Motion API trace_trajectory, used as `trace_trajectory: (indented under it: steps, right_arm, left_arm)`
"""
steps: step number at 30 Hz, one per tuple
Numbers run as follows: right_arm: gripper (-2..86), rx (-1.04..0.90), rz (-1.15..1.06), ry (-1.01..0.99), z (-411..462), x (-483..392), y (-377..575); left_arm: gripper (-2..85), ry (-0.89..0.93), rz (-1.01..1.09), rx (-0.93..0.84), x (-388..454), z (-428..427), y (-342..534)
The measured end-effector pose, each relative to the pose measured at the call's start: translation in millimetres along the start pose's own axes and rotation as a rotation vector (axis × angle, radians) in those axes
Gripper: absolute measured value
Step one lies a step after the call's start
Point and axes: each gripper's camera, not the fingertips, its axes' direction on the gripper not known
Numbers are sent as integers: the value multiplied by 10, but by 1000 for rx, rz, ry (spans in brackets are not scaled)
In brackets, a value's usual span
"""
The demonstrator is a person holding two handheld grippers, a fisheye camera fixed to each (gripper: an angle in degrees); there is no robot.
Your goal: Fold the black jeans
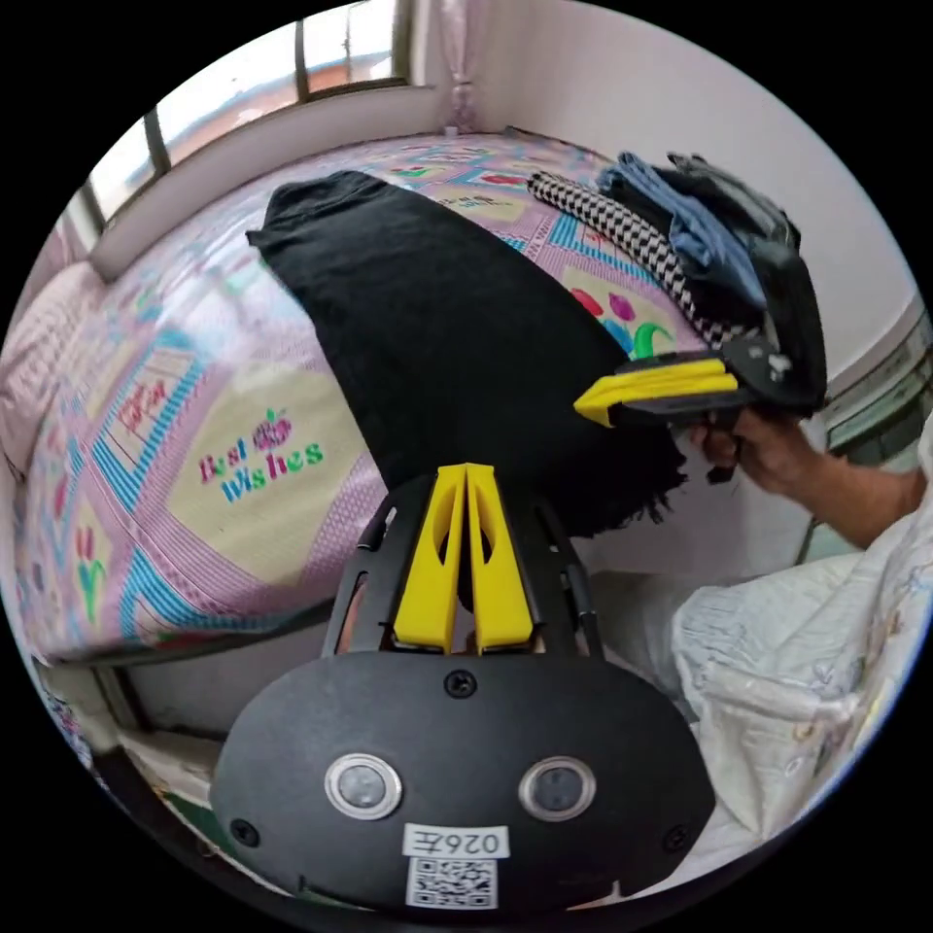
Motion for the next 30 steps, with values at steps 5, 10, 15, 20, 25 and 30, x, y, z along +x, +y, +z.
trace_trajectory:
  steps: [5,10,15,20,25,30]
  right_arm:
    - [-9,-15,2,86,-221,-129,348]
    - [-7,-100,39,155,-543,-294,463]
    - [28,571,0,90,-2185,-699,574]
    - [29,1114,-216,-31,-3223,-1095,852]
    - [-8,1035,-363,63,-3691,-1519,733]
    - [-8,1070,-240,-53,-3673,-1184,521]
  left_arm:
    - [-10,314,-279,47,-896,355,259]
    - [-10,408,-355,319,-1462,-7,635]
    - [-10,492,-194,866,-1826,-1181,972]
    - [-9,352,105,1286,-1686,-2007,1268]
    - [-6,618,462,1368,-1914,-2294,1179]
    - [59,820,339,1265,-2492,-1857,729]
